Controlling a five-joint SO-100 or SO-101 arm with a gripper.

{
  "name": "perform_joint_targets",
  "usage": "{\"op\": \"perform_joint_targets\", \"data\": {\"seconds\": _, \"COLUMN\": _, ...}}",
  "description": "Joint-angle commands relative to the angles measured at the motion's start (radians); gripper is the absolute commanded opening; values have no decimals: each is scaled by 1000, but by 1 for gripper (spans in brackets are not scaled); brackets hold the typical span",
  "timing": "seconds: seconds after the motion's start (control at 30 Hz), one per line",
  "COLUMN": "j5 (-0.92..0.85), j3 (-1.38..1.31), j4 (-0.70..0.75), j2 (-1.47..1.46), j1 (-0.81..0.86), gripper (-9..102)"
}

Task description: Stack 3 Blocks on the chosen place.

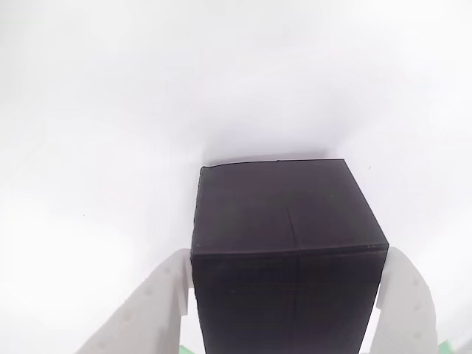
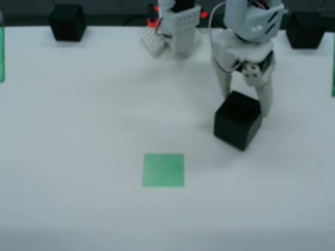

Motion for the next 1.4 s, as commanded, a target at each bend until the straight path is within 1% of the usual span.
{"op": "perform_joint_targets", "data": {"seconds": 0.0, "j5": 150, "j3": -130, "j4": 32, "j2": -84, "j1": 103, "gripper": 22}}
{"op": "perform_joint_targets", "data": {"seconds": 0.2, "j5": 377, "j3": -324, "j4": 91, "j2": -307, "j1": 295, "gripper": 22}}
{"op": "perform_joint_targets", "data": {"seconds": 0.37, "j5": 433, "j3": -491, "j4": 160, "j2": -383, "j1": 423, "gripper": 22}}
{"op": "perform_joint_targets", "data": {"seconds": 0.57, "j5": 437, "j3": -554, "j4": 196, "j2": -437, "j1": 531, "gripper": 22}}
{"op": "perform_joint_targets", "data": {"seconds": 0.83, "j5": 453, "j3": -635, "j4": 198, "j2": -471, "j1": 531, "gripper": 22}}
{"op": "perform_joint_targets", "data": {"seconds": 1.17, "j5": 453, "j3": -623, "j4": 196, "j2": -489, "j1": 459, "gripper": 22}}
{"op": "perform_joint_targets", "data": {"seconds": 1.37, "j5": 453, "j3": -615, "j4": 195, "j2": -485, "j1": 446, "gripper": 22}}
